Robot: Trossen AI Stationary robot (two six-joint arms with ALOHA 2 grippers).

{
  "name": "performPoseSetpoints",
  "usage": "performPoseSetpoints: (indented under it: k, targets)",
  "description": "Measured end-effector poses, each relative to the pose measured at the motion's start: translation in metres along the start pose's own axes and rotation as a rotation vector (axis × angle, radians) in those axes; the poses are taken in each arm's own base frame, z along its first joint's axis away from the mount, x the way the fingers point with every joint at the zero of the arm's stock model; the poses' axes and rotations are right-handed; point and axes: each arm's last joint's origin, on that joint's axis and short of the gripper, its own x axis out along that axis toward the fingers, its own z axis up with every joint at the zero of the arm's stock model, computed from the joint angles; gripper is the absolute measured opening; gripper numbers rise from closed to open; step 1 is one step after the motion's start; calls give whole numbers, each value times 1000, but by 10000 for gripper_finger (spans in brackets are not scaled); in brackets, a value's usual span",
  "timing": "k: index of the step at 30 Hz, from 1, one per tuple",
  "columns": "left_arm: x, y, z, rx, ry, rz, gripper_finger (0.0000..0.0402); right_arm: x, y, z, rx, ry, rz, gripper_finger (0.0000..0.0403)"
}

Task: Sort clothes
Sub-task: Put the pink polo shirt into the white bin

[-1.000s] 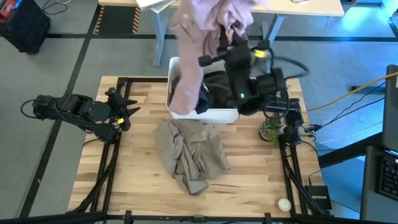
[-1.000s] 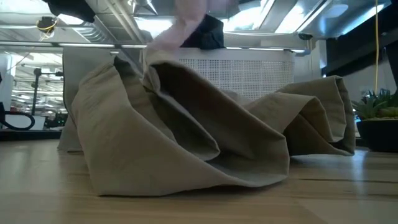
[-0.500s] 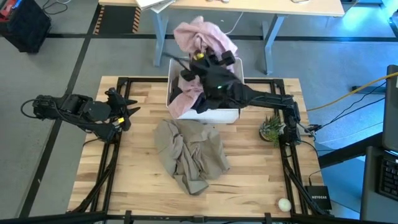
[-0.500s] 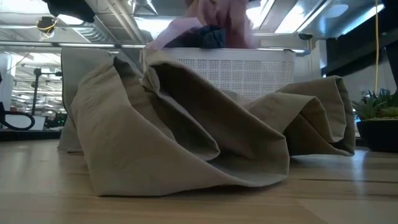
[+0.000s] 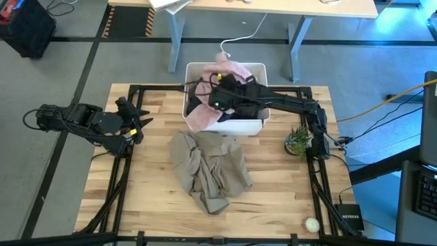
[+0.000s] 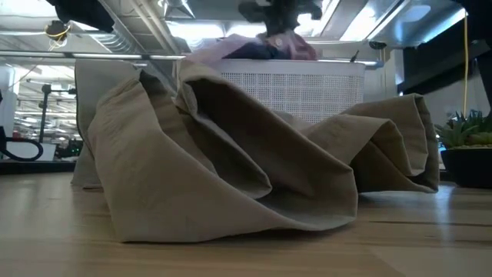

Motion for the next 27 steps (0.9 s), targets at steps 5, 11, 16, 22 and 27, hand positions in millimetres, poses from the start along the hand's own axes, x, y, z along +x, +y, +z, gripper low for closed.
performPoseSetpoints:
  k: [5, 11, 16, 22, 27]
  targets:
    - [0, 0, 0, -1, -1, -1, 141, 27, 8, -16, -4, 150, 90, 42]
    - [0, 0, 0, -4, -2, -1, 141, 78, 13, -36, 73, 290, 195, 42]
    - [0, 0, 0, -5, -3, -2, 141, 113, 11, -52, 171, 369, 254, 42]
    - [0, 0, 0, 0, -6, 4, 141, 127, 11, -68, 262, 399, 213, 48]
    - [0, 0, 0, 0, -6, 5, 141, 123, 9, -65, 241, 414, 225, 101]
